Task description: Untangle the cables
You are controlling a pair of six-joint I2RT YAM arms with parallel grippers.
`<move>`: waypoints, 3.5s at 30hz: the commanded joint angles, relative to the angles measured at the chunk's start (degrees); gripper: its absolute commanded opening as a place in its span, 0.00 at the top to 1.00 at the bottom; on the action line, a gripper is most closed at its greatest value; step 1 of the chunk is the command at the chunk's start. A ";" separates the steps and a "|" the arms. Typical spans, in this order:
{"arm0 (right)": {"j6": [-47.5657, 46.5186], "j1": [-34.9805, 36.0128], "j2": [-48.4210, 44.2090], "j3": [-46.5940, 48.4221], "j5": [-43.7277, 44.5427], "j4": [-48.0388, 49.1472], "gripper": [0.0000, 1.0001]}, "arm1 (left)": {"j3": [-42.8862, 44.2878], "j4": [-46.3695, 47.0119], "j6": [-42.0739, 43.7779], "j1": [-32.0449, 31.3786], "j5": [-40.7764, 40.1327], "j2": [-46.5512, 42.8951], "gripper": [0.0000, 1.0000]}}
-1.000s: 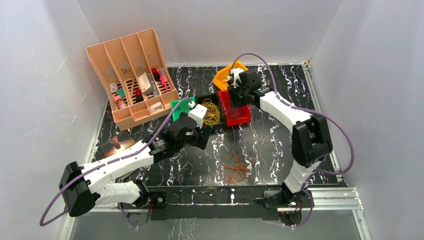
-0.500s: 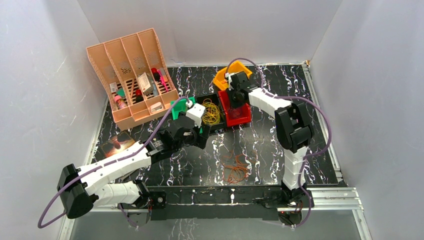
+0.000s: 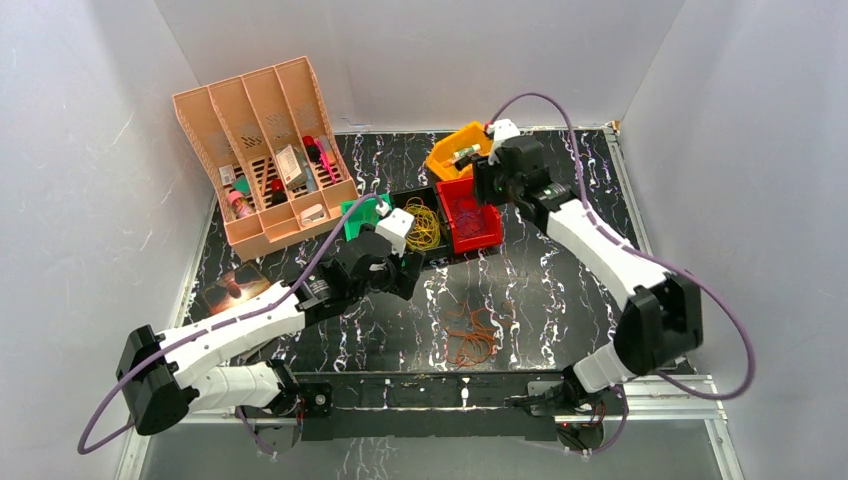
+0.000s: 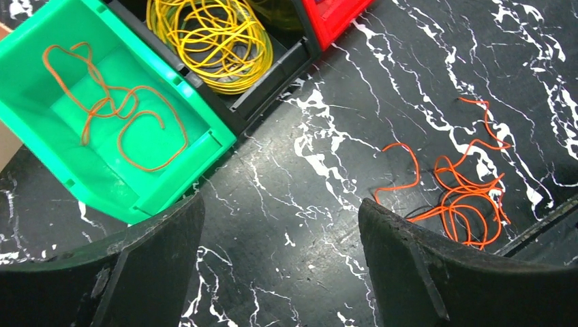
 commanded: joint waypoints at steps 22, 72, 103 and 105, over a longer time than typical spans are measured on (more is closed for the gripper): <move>29.78 0.04 -41.40 -39.23 -9.75 -9.12 0.43 | -2.08 18.20 -3.60 -1.53 23.45 19.50 0.28; 24.82 0.02 -47.59 -42.84 -15.36 0.37 0.35 | 3.99 14.43 6.15 -3.11 21.80 18.73 1.00; 21.10 5.25 -38.53 -52.33 -33.31 54.78 0.35 | 27.91 -6.29 2.73 -3.05 9.95 12.85 1.00; 20.92 5.89 -37.73 -52.32 -33.66 55.63 0.35 | 28.56 -6.61 2.86 -3.04 9.86 12.76 1.00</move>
